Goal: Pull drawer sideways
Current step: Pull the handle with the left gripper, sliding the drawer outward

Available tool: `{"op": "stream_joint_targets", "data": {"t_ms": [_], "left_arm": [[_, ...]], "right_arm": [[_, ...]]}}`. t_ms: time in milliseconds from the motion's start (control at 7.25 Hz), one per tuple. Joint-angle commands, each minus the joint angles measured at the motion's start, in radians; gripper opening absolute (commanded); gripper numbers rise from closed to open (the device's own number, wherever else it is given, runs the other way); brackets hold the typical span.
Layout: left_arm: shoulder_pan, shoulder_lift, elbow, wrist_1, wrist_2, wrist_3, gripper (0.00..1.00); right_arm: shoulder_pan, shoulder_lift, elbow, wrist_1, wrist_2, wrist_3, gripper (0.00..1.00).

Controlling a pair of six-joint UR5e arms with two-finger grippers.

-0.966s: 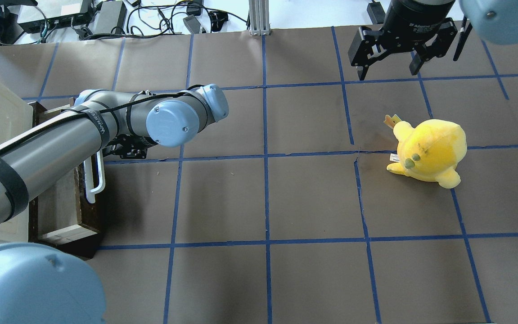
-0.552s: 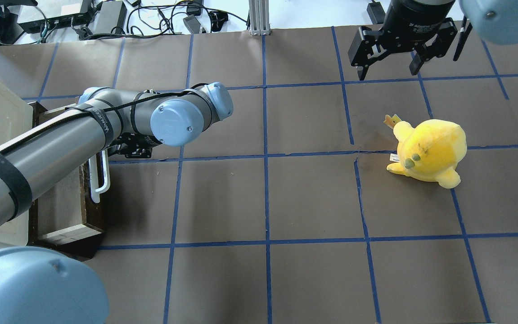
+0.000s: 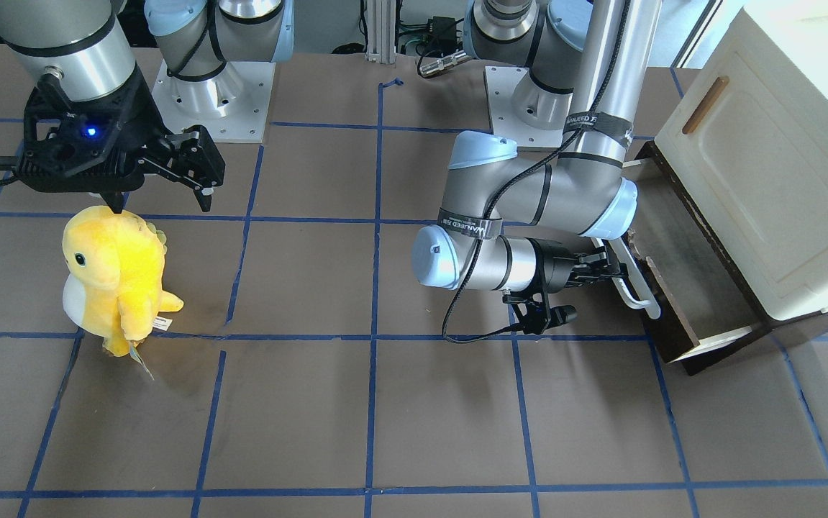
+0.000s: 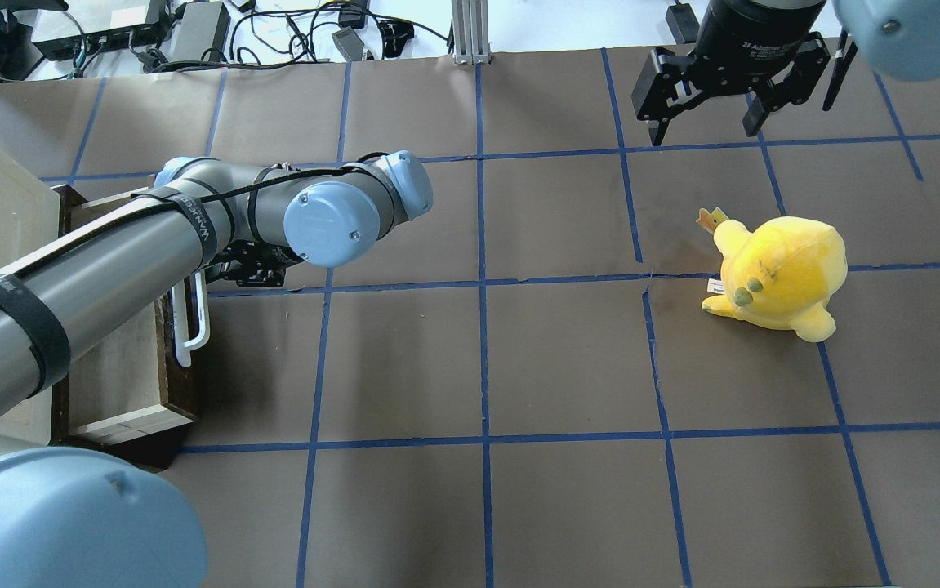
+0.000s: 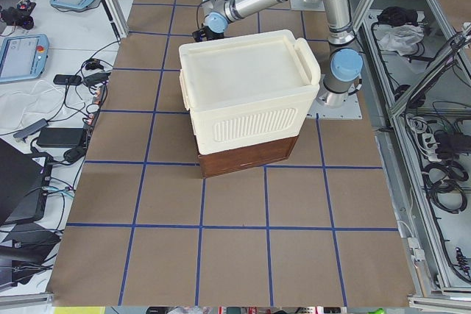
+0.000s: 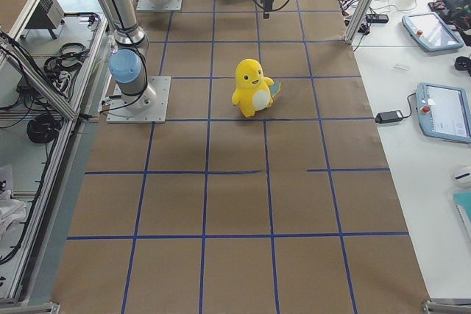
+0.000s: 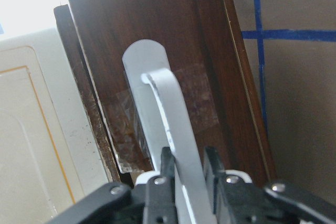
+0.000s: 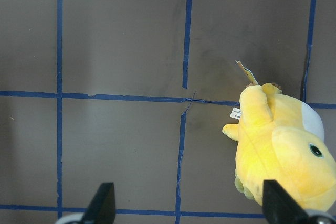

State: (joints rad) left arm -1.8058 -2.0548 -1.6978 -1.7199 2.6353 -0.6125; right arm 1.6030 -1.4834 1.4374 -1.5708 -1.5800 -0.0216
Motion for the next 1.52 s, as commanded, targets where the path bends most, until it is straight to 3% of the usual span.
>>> {"op": "stream_joint_targets", "data": {"t_ms": [0, 138, 276, 414, 828, 1103, 1379], "left_arm": [[-0.015, 0.001, 0.003, -0.001, -0.001, 0.000, 0.32], [-0.018, 0.001, 0.003, 0.000, -0.003, 0.006, 0.75], [-0.021, 0.001, 0.003, 0.002, -0.003, 0.007, 0.93], [-0.029, 0.004, 0.003, 0.002, -0.005, 0.007, 1.00], [-0.030, 0.033, 0.018, 0.003, -0.009, 0.020, 1.00], [-0.023, 0.082, 0.193, 0.006, -0.372, 0.194, 1.00], [-0.023, 0.158, 0.236, 0.008, -0.519, 0.266, 1.00]], "right_arm": [[0.000, 0.000, 0.000, 0.000, 0.000, 0.000, 1.00], [0.000, 0.000, 0.000, 0.000, 0.000, -0.001, 1.00], [0.000, 0.000, 0.000, 0.000, 0.000, 0.000, 1.00], [0.000, 0.000, 0.000, 0.000, 0.000, -0.001, 1.00], [0.000, 0.000, 0.000, 0.000, 0.000, 0.000, 1.00], [0.000, 0.000, 0.000, 0.000, 0.000, 0.000, 1.00], [0.000, 0.000, 0.000, 0.000, 0.000, 0.000, 1.00]]}}
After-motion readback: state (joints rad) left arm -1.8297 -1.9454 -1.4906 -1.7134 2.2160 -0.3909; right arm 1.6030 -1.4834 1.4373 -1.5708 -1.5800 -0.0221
